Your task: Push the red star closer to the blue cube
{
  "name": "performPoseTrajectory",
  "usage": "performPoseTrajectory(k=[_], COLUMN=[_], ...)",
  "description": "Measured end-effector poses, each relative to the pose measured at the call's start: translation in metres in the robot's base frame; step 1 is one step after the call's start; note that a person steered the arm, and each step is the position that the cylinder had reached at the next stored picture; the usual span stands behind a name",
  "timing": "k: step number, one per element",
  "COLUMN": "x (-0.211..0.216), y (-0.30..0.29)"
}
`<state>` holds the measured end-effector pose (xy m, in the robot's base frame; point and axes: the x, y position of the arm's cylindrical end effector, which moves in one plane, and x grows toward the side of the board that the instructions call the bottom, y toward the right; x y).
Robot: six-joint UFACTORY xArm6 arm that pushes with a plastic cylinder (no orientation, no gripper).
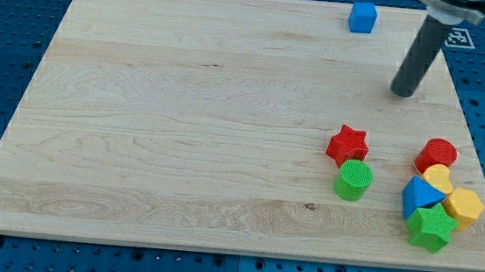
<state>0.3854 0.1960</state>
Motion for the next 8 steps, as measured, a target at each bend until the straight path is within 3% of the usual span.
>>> performPoseTrajectory(k=[2,3,4,6,8], x=[0.010,0.070,0.140,0.140,0.140], y=[-0.169,-0.214,-0.185,-0.092,-0.072])
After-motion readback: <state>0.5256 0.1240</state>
